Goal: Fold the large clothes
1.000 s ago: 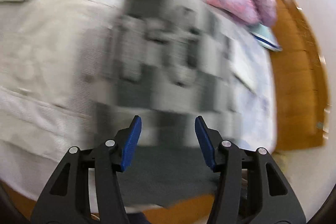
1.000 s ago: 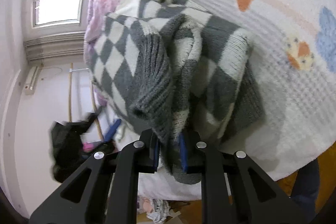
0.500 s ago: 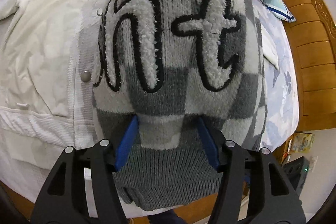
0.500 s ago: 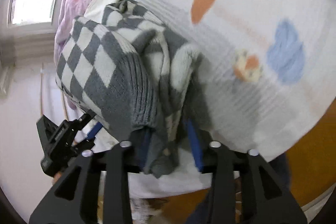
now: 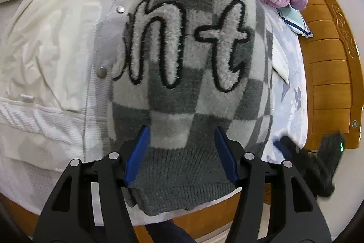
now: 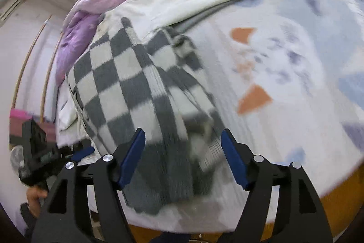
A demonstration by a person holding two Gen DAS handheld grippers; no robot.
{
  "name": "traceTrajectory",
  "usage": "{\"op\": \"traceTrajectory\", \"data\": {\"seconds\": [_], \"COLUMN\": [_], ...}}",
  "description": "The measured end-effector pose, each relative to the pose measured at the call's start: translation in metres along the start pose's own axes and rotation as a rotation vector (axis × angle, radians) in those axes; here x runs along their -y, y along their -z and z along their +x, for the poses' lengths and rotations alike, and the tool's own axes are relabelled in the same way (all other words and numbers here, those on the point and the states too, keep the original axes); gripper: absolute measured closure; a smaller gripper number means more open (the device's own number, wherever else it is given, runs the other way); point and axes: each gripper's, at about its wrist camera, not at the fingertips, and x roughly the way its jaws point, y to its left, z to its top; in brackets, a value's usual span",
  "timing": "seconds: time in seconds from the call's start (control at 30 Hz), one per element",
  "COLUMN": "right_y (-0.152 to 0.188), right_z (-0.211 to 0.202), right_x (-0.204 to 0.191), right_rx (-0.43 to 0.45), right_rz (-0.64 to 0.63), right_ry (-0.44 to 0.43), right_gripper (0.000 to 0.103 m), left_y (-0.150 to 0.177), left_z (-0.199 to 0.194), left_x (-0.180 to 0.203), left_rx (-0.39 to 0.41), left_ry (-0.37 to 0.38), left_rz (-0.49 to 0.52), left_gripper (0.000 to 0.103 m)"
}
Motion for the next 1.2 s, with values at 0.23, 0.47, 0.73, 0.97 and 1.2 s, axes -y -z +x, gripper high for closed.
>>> {"op": "traceTrajectory", "data": {"seconds": [0.23, 0.47, 0.73, 0.97, 1.2], "right_y": [-0.031, -0.016, -0.002, 0.000, 0.008], "right_z": [0.064, 0.001, 0.037, 0.029, -0.035], "right_x": [0.011, -0.007, 0.048, 0.042, -0.002], "right_rx": [-0.172, -0.018, -0.042, -0.029, 0.088], "right_rz": [0.030, -0.072, 0.039, 0.074, -0.046], "right_ry": [-0.137, -0.057, 0.088, 0.155, 0.200], "right_gripper": [0.051, 0.081, 0.066, 0.046, 0.046], "left_y": [0.007, 0.011, 0.003, 0.000, 0.000], "left_z": [0.018, 0.005, 0.031, 0.036, -0.007], "left_x": [-0.007, 0.007, 0.005, 0.008, 0.036], "left_rx": [-0.074, 0.006, 0.007, 0.006, 0.108], "left_ry": [-0.034, -0.062, -0.183, -0.204, -0.246], "left_rz": [0.011, 0.045, 0.080, 0.074, 0.145], "left_gripper": [0.044, 0.044, 0.034, 0.032, 0.031]}}
